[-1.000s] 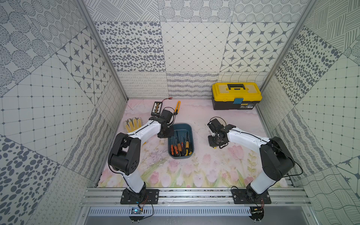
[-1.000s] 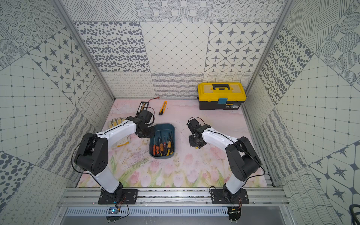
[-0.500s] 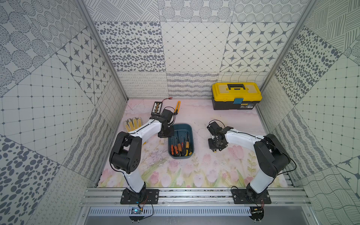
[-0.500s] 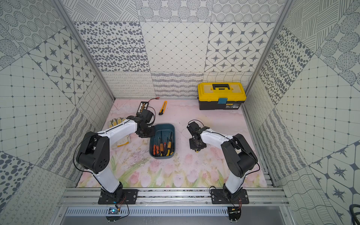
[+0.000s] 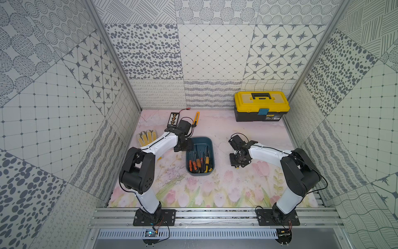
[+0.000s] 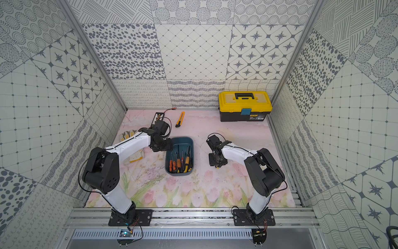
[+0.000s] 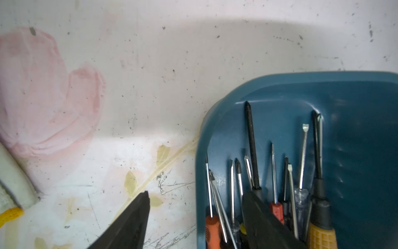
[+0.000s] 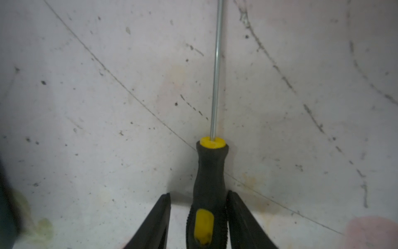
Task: Take out the screwdriver from the storage box
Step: Place the screwdriver at the center of the board, then pick up the screwdriver from the storage box.
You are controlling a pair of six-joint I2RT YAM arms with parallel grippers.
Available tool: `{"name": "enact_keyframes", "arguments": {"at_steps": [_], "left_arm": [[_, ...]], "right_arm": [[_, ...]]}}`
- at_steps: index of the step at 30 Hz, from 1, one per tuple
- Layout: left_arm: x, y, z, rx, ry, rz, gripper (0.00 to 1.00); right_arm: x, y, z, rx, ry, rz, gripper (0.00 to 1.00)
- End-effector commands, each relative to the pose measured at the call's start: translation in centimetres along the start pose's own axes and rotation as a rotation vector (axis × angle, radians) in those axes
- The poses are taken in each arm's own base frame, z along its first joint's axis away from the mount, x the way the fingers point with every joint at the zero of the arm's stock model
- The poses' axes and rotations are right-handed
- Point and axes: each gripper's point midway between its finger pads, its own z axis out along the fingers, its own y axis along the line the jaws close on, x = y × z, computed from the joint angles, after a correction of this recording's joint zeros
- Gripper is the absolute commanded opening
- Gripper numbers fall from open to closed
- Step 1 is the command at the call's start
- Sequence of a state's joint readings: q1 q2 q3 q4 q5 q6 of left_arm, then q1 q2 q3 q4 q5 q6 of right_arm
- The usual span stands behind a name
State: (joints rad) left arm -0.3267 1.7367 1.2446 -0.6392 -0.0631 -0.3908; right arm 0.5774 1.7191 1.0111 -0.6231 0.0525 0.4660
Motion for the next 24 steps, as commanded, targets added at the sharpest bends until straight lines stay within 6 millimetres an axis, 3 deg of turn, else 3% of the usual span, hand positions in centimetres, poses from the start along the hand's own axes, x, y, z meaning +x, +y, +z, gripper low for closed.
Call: {"name": "enact_keyframes", "arguments": {"at_steps": [1,6,9,15,20,24], "left_arm": [[-0.1,0.6,-0.5,-0.029,-0.027,0.003,0.75],[0.2,0.5,0.3,-0.029,-0.003,-0.014,0.73],[0.6,-0.1,0.9,-0.010,0.014,-0.025,0.71],[0.9,-0.2,2.1,-0.022,0.031,-0.047,0.55],[1.0,-0.2,2.9,-0.029,0.042,-0.070,0.33],[1.0,0.2,3.4,-0.056,0.047,-0.091,0.02]], "right_arm": [[0.4,0.0,-0.3,-0.008,-0.004,0.014,0.55],[-0.7,0.6,-2.0,-0.040,-0.050,0.014,0.63],[-2.0,1.6,-4.0,-0.081,-0.109,0.003,0.66],[-4.5,3.8,-8.4,-0.147,-0.206,-0.058,0.69],[-5.3,8.1,-11.4,-0.290,-0.224,-0.130,0.70],[-4.9,12.5,-12.8,-0.395,-0.222,-0.201,0.70]]}}
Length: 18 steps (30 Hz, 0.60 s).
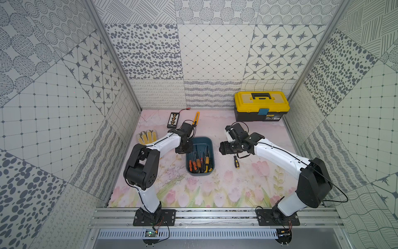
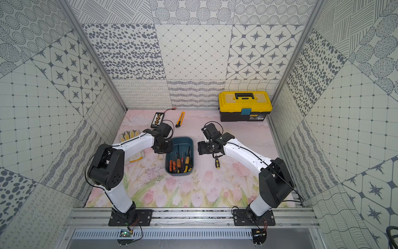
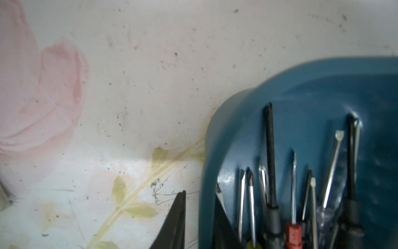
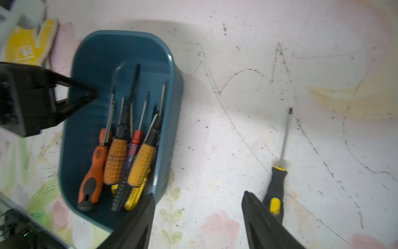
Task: Take out the screwdriver from the storage box
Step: Pick up the screwdriver from the storage box.
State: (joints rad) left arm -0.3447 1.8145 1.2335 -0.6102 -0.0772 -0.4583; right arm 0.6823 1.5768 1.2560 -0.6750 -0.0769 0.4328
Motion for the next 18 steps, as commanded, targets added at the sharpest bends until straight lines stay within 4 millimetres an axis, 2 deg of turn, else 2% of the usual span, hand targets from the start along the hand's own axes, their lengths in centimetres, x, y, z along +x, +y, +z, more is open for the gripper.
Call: {"name": "enact_keyframes", "arguments": {"at_steps": [1,4,7,14,18], "left_arm": [[-0.2,0.4,0.8,-0.030,0.001,-0.046,0.00],[-0.3,0.3,0.9,-0.030,0.005,-0.063,0.00],[-0.7,0.3,0.5,-0.028,-0.025,-0.087,0.00],[-2.7,1.1,-2.3,-0.039,-0.192,-0.116,0.00],[-2.9,1.1,-3.6,-0.009,-0.247,-0.137,0.00]], "right_arm": [[-0.2,4.5,-0.3,-0.117,0.011,-0.067,0.70],[0.4,6.8,0.8,-0.145,0.037,-0.079,0.70],[1.1,8.0,2.1,-0.131,0.061,-0.079,0.69],[2.0,8.3,4.3,-0.074,0.070,-0.048,0.66],[2.0,8.3,5.6,-0.057,0.070,-0.033,0.64]]}}
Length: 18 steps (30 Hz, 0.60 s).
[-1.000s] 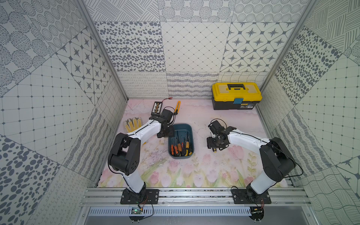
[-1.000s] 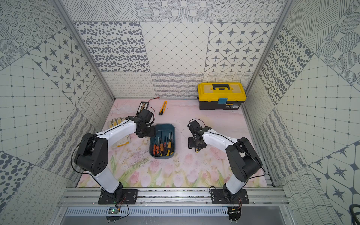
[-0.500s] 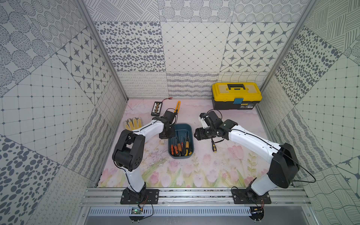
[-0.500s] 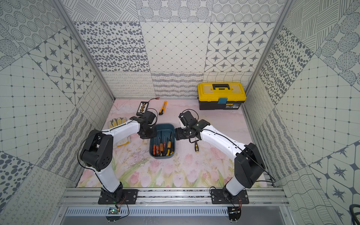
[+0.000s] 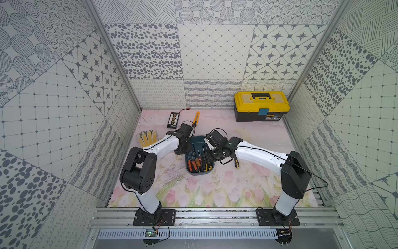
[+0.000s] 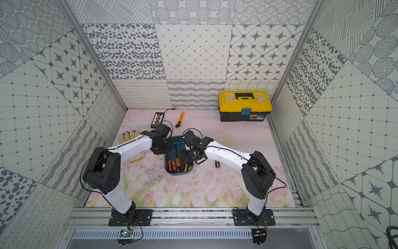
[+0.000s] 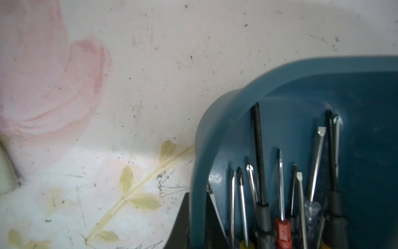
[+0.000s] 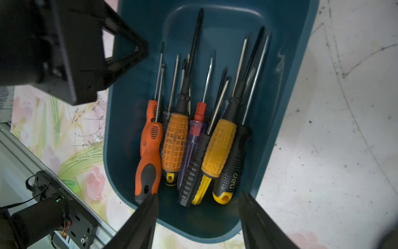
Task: Take out the screwdriver from the storage box
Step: Pick up the screwdriver from the storage box.
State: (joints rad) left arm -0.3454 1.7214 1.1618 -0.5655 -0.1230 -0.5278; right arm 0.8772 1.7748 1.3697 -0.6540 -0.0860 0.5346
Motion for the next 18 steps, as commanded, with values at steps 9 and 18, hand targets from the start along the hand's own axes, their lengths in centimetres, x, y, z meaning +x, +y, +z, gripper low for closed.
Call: {"name": "enact_keyframes", "arguments": {"at_steps": [9,18], "left_arm": [[-3.2,-0.5,-2.9,0.059,-0.216,-0.053,0.00],[-3.1,-0.6,-3.1,0.081,-0.230,-0.062,0.00]], "right_arm": [[-2.1,0.7,3.7,0.021,-0.007,0.040,0.52],[-0.9,-0.7,6.2,0.119,0.058,0.069,0.41]]}}
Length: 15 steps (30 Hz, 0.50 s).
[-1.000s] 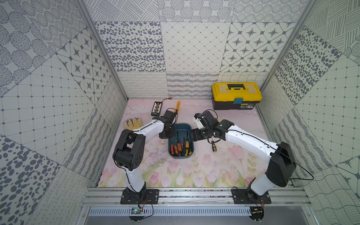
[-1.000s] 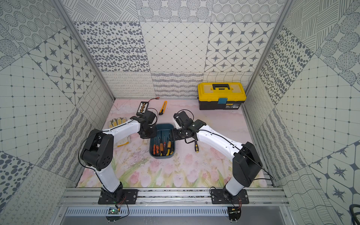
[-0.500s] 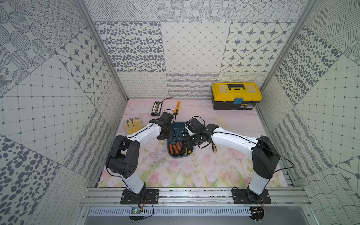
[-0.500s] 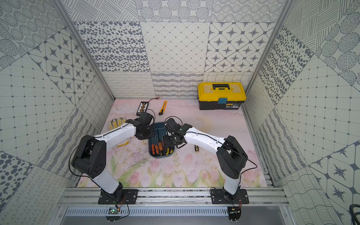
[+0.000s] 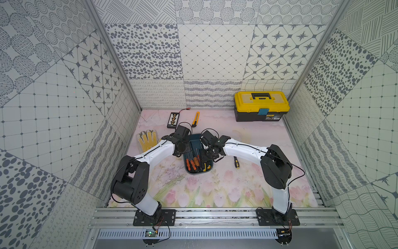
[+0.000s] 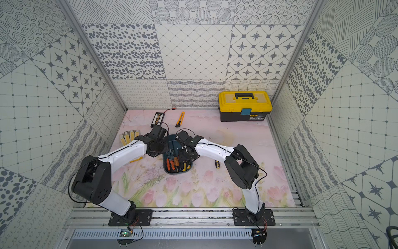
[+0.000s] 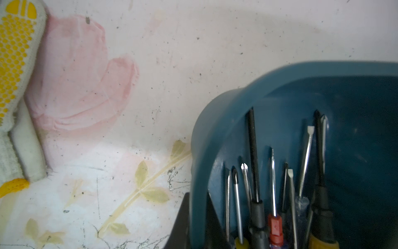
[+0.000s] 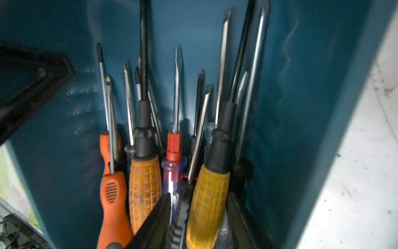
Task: Take out the screwdriver from the storage box
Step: Pick up the screwdriver from the storage box.
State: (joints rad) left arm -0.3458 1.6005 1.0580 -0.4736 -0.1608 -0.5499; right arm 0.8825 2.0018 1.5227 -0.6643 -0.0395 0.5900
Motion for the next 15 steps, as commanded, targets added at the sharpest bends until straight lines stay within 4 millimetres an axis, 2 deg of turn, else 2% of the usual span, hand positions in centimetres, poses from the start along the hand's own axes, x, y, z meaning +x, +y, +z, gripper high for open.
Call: {"name": "enact_keyframes", "arguments": {"at_steps": [1,8,14,15], "left_arm": [[-2.8,-1.4,-1.0,0.058,-0.119,-0.030,0.00],[-2.8,-1.4,-0.8,0.056,-0.117,-0.027,0.00],[-2.6,-1.3,-0.5,0.048,-0.106,-0.017,0.00],[-2.6,-1.3,-0.5,0.046,-0.106,-0.016,0.00]], "right_arm": [[0.5,-0.1,0.6,0.033,0.015,0.016,0.38],[0.8,0.1,0.7,0.024,0.007,0.031,0.19],[-0.4,1.2,-1.2,-0.025,-0.056,0.017,0.00],[-0.7,1.4,-1.7,-0.036,-0.069,0.013,0.00]]}}
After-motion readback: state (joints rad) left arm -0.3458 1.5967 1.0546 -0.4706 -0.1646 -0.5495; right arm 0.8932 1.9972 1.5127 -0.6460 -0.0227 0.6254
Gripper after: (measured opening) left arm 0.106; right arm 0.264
